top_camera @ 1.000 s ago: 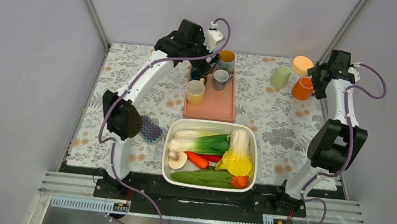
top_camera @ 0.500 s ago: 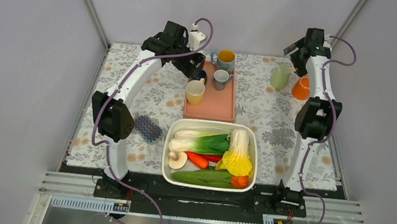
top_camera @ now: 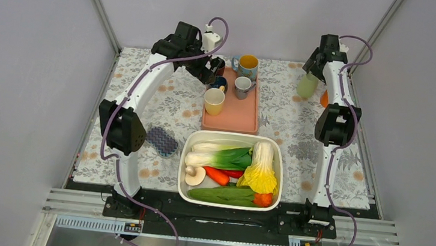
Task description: Turn the mug right side up
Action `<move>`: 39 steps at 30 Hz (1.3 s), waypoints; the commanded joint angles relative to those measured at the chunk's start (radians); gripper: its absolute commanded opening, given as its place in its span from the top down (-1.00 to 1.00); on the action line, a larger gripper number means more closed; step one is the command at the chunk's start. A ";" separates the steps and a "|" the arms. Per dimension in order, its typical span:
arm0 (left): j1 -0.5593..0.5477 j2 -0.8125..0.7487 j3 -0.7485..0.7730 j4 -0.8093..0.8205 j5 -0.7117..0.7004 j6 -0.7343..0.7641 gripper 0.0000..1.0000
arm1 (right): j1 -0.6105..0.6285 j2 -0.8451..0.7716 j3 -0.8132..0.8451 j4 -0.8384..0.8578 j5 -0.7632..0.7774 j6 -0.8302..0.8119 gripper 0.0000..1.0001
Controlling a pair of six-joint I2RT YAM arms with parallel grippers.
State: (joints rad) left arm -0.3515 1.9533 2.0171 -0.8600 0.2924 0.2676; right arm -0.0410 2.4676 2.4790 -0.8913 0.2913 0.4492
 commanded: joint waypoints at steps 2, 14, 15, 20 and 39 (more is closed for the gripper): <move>0.023 0.003 0.026 0.032 0.060 -0.032 -0.89 | 0.009 0.074 0.039 0.051 0.007 -0.153 -0.99; 0.028 0.000 0.021 0.033 0.043 -0.020 -0.89 | 0.012 0.081 0.014 0.063 -0.159 -0.206 -0.83; 0.028 -0.002 0.021 0.033 0.042 -0.017 -0.89 | 0.012 0.060 -0.014 0.053 -0.142 -0.198 -0.84; 0.032 -0.005 0.017 0.033 0.043 -0.014 -0.89 | 0.012 -0.013 -0.143 -0.015 -0.099 -0.209 -0.87; 0.036 -0.011 0.010 0.032 0.110 -0.038 -0.89 | 0.013 -0.501 -0.731 0.012 -0.272 -0.370 -0.87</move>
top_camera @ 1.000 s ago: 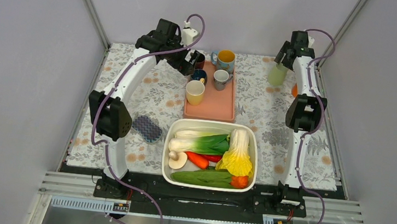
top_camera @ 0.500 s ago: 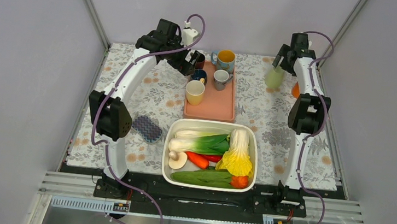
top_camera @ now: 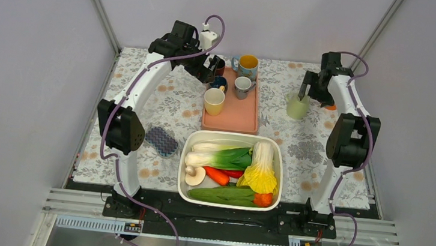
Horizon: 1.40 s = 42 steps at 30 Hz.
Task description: Turn the mug right side up
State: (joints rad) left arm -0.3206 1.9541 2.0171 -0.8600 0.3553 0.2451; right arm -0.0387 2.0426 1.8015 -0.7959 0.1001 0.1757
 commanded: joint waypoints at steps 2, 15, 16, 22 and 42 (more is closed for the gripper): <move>0.005 -0.010 0.012 0.033 0.052 -0.020 -0.89 | 0.011 -0.107 -0.025 -0.087 -0.096 -0.106 -0.85; -0.001 -0.037 -0.026 0.037 0.064 -0.021 -0.89 | 0.172 0.043 0.194 -0.038 -0.226 -0.430 -0.83; -0.001 -0.039 -0.028 0.037 0.066 -0.021 -0.89 | 0.191 0.050 0.185 -0.011 -0.199 -0.515 -0.86; -0.001 -0.058 -0.068 0.037 0.072 -0.022 -0.89 | 0.221 0.156 0.239 0.009 -0.065 -0.818 -0.82; -0.023 -0.083 -0.121 0.035 0.030 0.004 -0.89 | 0.166 0.269 0.264 -0.224 -0.097 -0.980 -0.13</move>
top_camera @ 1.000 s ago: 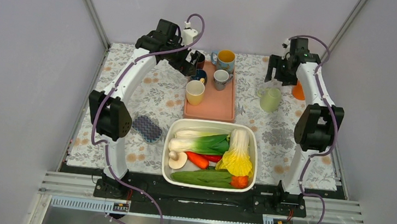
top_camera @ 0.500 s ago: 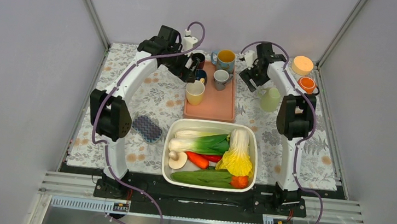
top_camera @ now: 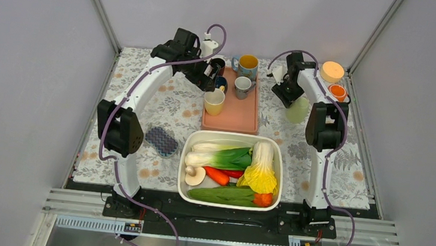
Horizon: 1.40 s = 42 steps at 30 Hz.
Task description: Turn the mug right side up
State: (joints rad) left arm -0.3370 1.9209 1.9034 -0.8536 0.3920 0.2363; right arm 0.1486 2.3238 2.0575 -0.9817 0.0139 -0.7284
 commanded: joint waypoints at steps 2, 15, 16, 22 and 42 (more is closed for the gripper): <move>-0.008 -0.050 -0.007 0.029 -0.010 0.014 -0.89 | -0.027 -0.015 -0.001 -0.038 -0.036 -0.078 0.05; -0.012 -0.049 0.066 -0.032 0.024 0.004 -0.89 | -0.029 -0.183 -0.101 0.056 -0.048 0.043 1.00; -0.013 -0.049 0.072 -0.038 0.032 0.002 -0.89 | -0.029 -0.221 -0.125 0.077 -0.062 0.069 1.00; -0.030 -0.046 0.115 -0.043 0.071 0.000 -0.88 | -0.029 -0.479 -0.397 0.294 -0.112 0.172 1.00; -0.135 0.050 0.239 0.321 0.637 -0.572 -0.93 | -0.031 -1.017 -0.713 0.853 -0.514 0.800 1.00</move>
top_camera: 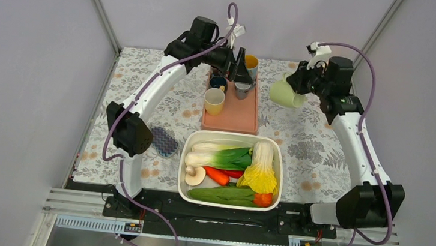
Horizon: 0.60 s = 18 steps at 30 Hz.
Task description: Turn the mug right side up
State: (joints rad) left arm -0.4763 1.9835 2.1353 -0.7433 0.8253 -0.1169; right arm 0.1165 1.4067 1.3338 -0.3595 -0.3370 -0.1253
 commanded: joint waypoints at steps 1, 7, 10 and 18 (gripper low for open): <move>0.005 -0.016 0.006 0.246 0.228 -0.262 -0.93 | 0.002 -0.110 0.007 0.252 -0.179 0.234 1.00; 0.005 -0.029 -0.032 0.495 0.305 -0.487 -0.92 | 0.042 -0.160 -0.040 0.464 -0.235 0.436 1.00; 0.002 -0.024 -0.060 0.625 0.320 -0.601 -0.85 | 0.065 -0.152 -0.031 0.490 -0.236 0.489 1.00; -0.032 -0.037 -0.112 0.673 0.342 -0.650 -0.55 | 0.084 -0.132 -0.029 0.587 -0.242 0.587 1.00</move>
State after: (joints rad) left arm -0.4923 1.9831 2.0563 -0.1905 1.1156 -0.6861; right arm 0.1928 1.2842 1.2839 0.0448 -0.5640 0.3717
